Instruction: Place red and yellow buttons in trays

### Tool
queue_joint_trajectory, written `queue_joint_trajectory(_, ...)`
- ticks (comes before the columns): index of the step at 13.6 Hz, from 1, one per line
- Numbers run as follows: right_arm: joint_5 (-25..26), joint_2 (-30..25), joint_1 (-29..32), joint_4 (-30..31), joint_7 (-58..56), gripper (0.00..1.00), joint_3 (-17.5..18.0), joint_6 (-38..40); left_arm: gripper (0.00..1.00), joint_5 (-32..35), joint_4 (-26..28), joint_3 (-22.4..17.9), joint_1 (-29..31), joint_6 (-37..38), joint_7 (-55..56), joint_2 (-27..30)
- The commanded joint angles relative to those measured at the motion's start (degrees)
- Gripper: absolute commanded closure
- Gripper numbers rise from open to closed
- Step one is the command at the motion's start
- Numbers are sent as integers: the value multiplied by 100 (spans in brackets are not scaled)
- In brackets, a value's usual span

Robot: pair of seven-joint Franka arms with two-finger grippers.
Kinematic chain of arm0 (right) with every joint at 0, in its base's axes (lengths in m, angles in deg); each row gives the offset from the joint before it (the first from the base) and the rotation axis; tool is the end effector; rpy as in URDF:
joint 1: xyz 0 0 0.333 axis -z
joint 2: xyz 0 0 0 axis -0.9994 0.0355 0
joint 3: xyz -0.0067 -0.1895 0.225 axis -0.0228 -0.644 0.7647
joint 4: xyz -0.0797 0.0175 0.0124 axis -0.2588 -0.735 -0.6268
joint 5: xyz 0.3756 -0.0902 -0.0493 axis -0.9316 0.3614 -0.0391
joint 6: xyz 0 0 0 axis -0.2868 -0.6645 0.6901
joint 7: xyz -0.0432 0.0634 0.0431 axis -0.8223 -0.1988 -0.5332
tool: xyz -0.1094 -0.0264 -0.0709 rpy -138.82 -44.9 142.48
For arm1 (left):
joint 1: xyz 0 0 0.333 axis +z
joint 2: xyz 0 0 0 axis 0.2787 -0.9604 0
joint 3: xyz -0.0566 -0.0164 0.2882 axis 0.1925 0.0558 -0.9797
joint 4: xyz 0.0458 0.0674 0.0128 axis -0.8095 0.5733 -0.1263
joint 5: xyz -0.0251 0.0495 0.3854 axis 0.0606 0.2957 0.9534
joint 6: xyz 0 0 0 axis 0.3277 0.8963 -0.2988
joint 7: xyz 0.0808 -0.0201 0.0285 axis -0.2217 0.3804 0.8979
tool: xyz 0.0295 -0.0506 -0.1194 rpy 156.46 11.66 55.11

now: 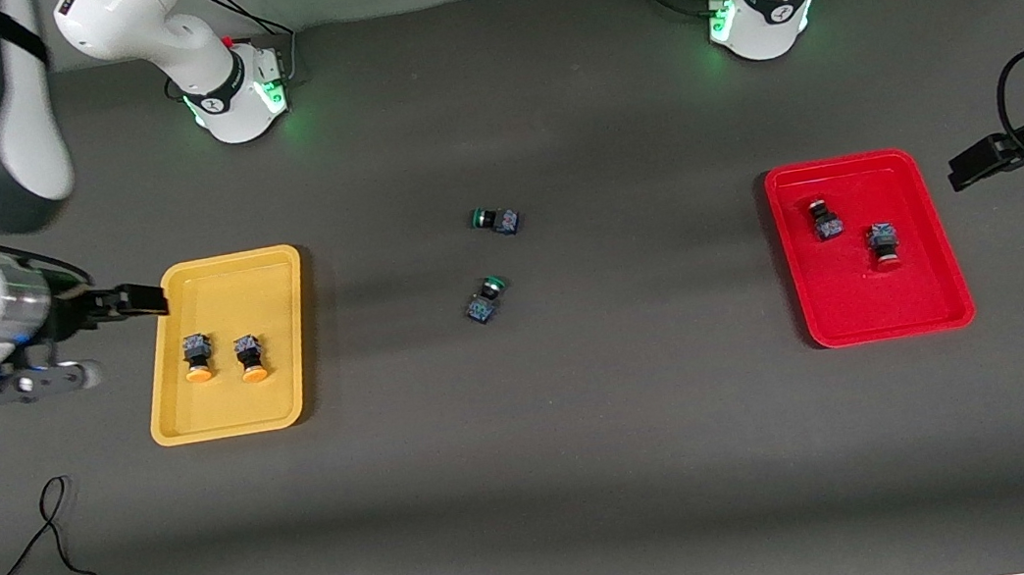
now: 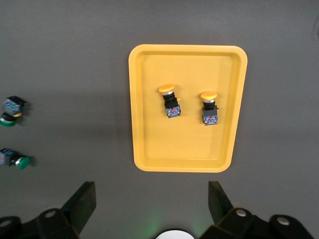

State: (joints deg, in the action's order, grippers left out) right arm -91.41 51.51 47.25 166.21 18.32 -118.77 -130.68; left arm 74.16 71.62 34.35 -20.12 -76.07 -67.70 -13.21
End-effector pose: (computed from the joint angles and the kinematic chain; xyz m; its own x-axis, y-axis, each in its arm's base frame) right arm 0.5722 0.0325 0.4848 0.9774 0.0159 -0.2110 0.0096 -0.9995 -0.0307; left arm 0.5554 0.0090 0.5110 0.9875 0.1328 -0.0848 0.1310 -0.9910 -0.0266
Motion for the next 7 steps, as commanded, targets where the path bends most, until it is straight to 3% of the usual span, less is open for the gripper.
queue_joint_trajectory(1,422,-706,1719,332,243,0,1825,11,0,52,79,-1,-80,-11,192,165)
queue_joint_trajectory(3,598,-979,2898,500,252,0,2978,-59,0,52,70,-1,-89,156,315,156)
queue_joint_trajectory(4,668,-1076,3373,570,243,0,3374,-146,0,43,70,8,-80,148,324,156)
queue_joint_trajectory(6,757,-1147,3929,588,243,0,3851,-191,0,43,61,8,-80,156,332,156)
queue_joint_trajectory(7,757,-1182,4001,571,243,0,3897,-191,0,43,61,8,-80,183,341,165)
